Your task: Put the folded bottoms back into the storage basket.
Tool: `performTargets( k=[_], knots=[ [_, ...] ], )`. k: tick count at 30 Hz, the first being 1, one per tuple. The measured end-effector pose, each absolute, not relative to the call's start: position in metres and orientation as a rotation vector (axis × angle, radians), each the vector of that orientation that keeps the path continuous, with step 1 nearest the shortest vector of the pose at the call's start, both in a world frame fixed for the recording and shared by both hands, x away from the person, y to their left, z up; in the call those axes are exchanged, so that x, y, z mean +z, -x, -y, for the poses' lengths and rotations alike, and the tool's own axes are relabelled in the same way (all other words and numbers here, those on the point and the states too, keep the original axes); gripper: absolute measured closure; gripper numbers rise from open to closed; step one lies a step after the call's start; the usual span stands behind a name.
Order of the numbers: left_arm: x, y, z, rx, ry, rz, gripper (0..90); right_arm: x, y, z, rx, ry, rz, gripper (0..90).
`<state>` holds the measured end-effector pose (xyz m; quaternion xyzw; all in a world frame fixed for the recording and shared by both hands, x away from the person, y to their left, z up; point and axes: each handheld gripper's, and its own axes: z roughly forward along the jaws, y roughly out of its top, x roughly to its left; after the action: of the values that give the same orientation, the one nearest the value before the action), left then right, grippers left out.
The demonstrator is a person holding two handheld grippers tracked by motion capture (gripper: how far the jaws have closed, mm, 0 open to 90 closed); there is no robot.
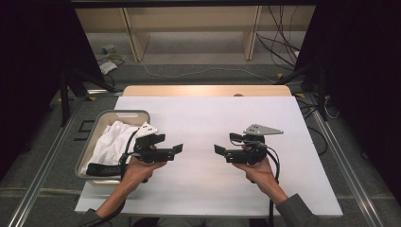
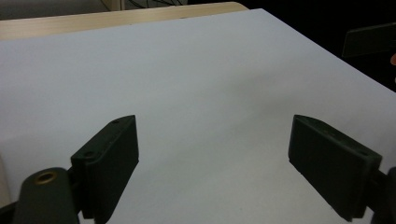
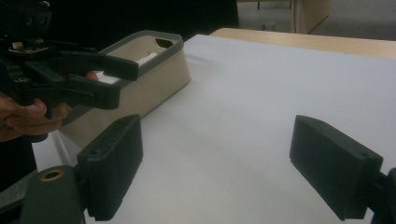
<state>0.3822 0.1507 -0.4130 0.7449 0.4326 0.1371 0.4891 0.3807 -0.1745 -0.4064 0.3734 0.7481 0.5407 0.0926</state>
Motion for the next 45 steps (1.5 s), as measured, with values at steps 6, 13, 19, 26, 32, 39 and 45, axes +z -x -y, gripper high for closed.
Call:
performTargets(
  k=[6, 13, 19, 26, 32, 39, 45],
  knots=[
    [-0.415, -0.378, -0.149, 0.339, -1.806, -1.033, 16.0, -0.406, -0.377, 0.177, 1.609, -1.110, -2.211, 16.9],
    [-0.416, -0.372, -0.148, 0.341, -1.802, -1.012, 16.0, -0.406, -0.373, 0.180, 1.621, -1.099, -2.194, 16.8],
    [-0.416, -0.367, -0.147, 0.344, -1.804, -0.981, 15.7, -0.406, -0.369, 0.182, 1.611, -1.073, -2.183, 16.4],
    [-0.418, -0.360, -0.149, 0.336, -1.786, -0.935, 11.4, -0.407, -0.361, 0.185, 1.591, -1.059, -2.169, 14.3],
    [-0.419, -0.353, -0.149, 0.322, -1.777, -0.890, 6.9, -0.406, -0.354, 0.189, 1.596, -1.048, -2.153, 11.9],
    [-0.421, -0.346, -0.148, 0.346, -1.791, -0.844, 4.1, -0.407, -0.347, 0.192, 1.580, -1.044, -2.151, 10.4],
    [-0.423, -0.340, -0.148, 0.360, -1.805, -0.825, 4.1, -0.409, -0.342, 0.195, 1.577, -1.042, -2.145, 9.8]
  ],
)
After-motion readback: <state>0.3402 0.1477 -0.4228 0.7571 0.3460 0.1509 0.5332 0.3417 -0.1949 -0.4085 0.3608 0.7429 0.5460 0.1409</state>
